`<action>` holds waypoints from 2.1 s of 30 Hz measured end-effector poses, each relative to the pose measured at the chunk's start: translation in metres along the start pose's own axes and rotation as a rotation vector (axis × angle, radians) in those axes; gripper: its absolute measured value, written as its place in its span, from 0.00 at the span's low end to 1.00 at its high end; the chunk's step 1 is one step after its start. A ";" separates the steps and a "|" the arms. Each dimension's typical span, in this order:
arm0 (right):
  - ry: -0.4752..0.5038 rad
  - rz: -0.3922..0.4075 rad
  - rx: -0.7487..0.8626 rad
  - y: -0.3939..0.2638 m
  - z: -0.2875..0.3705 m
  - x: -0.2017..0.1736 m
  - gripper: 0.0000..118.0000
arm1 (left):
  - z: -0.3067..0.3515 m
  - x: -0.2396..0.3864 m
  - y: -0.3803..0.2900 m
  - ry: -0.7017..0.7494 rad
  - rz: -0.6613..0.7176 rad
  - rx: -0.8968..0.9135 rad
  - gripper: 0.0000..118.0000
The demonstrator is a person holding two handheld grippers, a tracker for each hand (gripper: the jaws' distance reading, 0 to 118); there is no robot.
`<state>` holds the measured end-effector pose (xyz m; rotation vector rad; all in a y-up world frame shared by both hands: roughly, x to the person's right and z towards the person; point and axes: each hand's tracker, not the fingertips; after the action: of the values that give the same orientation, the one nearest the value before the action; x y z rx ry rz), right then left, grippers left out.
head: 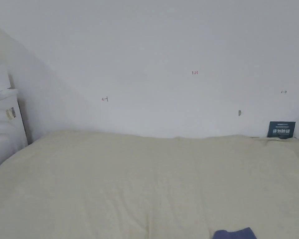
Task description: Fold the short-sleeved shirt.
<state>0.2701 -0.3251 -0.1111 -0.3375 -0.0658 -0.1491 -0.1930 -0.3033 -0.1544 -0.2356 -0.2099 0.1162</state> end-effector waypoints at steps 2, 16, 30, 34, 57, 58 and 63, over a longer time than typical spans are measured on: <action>0.023 0.010 0.007 -0.004 -0.001 -0.008 0.68 | -0.001 0.008 0.001 -0.020 0.009 0.003 0.76; 0.092 0.063 -0.093 -0.038 -0.007 -0.038 0.01 | 0.009 0.011 -0.036 -0.034 0.055 -0.071 0.00; 0.175 -0.068 -0.123 -0.051 -0.006 -0.035 0.01 | 0.009 -0.001 -0.053 -0.039 0.124 -0.138 0.00; 0.173 -0.096 -0.153 -0.056 -0.009 -0.032 0.01 | -0.003 -0.006 -0.057 -0.010 0.093 -0.194 0.00; 0.043 -0.155 -0.404 -0.089 -0.058 0.016 0.02 | -0.333 -0.115 -0.125 0.130 -0.005 -0.724 0.74; 0.033 -0.164 -0.415 -0.091 -0.061 0.019 0.02 | -0.335 -0.114 -0.131 0.125 -0.016 -0.748 0.75; 0.009 -0.177 -0.443 -0.098 -0.072 0.027 0.03 | -0.313 -0.085 -0.130 0.137 -0.210 -0.670 0.27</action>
<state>0.2839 -0.4437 -0.1448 -0.7741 -0.0535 -0.3420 -0.1952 -0.5088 -0.4371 -0.8824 -0.1294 -0.1845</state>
